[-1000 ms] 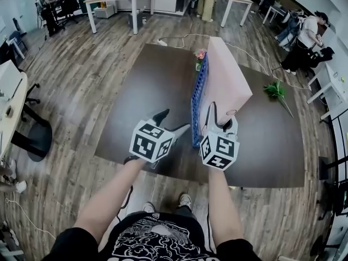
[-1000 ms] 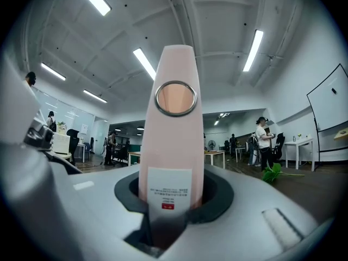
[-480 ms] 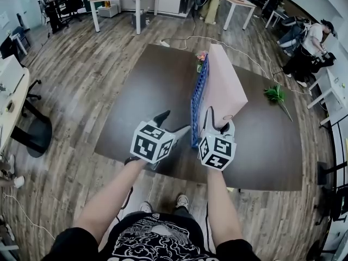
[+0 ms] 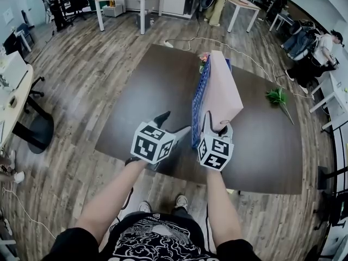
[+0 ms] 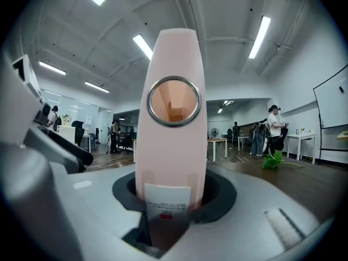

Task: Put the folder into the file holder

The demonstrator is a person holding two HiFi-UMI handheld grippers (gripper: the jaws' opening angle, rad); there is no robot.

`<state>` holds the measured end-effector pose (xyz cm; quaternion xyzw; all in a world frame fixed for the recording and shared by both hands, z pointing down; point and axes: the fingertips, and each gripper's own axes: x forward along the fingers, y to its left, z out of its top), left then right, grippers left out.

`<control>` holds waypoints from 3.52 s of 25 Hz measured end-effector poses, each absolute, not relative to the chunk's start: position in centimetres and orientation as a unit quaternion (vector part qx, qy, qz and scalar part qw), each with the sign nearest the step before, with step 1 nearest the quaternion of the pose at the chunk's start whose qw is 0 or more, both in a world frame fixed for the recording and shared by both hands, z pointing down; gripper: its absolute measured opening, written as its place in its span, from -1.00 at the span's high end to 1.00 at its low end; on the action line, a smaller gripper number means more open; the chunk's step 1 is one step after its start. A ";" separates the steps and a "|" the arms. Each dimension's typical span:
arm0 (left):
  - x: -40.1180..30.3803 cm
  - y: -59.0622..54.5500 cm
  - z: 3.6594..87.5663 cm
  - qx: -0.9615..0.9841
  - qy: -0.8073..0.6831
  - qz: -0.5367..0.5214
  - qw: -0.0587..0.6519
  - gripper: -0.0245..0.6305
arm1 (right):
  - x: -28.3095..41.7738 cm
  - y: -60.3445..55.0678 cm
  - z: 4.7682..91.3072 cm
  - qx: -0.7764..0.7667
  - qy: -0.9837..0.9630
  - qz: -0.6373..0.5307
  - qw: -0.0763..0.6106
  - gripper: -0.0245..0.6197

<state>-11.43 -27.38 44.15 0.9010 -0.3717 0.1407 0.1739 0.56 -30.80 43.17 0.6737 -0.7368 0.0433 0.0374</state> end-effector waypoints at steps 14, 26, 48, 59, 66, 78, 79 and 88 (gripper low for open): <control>-11.6 -26.9 44.3 0.893 -0.389 0.135 0.181 -0.20 | 0.0 -31.1 44.1 0.660 -0.747 0.044 0.072 0.35; -12.0 -26.0 44.2 0.890 -0.395 0.120 0.192 -0.20 | 0.1 -30.0 43.4 0.662 -0.744 0.052 0.077 0.32; -13.3 -22.7 42.7 0.924 -0.326 0.108 0.165 -0.20 | -0.9 -23.8 39.0 0.697 -0.714 0.048 0.047 0.28; -13.8 -22.0 41.8 0.938 -0.293 0.103 0.155 -0.20 | -2.3 -20.9 37.3 0.704 -0.706 0.050 0.051 0.28; -12.7 -21.5 41.2 0.944 -0.273 0.097 0.157 -0.20 | -1.7 -18.3 36.2 0.710 -0.699 0.055 0.066 0.28; -8.4 -19.7 40.2 0.949 -0.259 0.097 0.148 -0.15 | 3.3 -13.5 36.3 0.728 -0.677 0.075 0.079 0.39; -8.1 -19.5 40.2 0.949 -0.260 0.098 0.146 -0.14 | 3.9 -13.1 36.4 0.728 -0.677 0.077 0.080 0.41; -6.1 -18.1 39.2 0.941 -0.299 0.101 0.124 0.20 | 8.1 -10.8 36.7 0.710 -0.694 0.085 0.082 0.54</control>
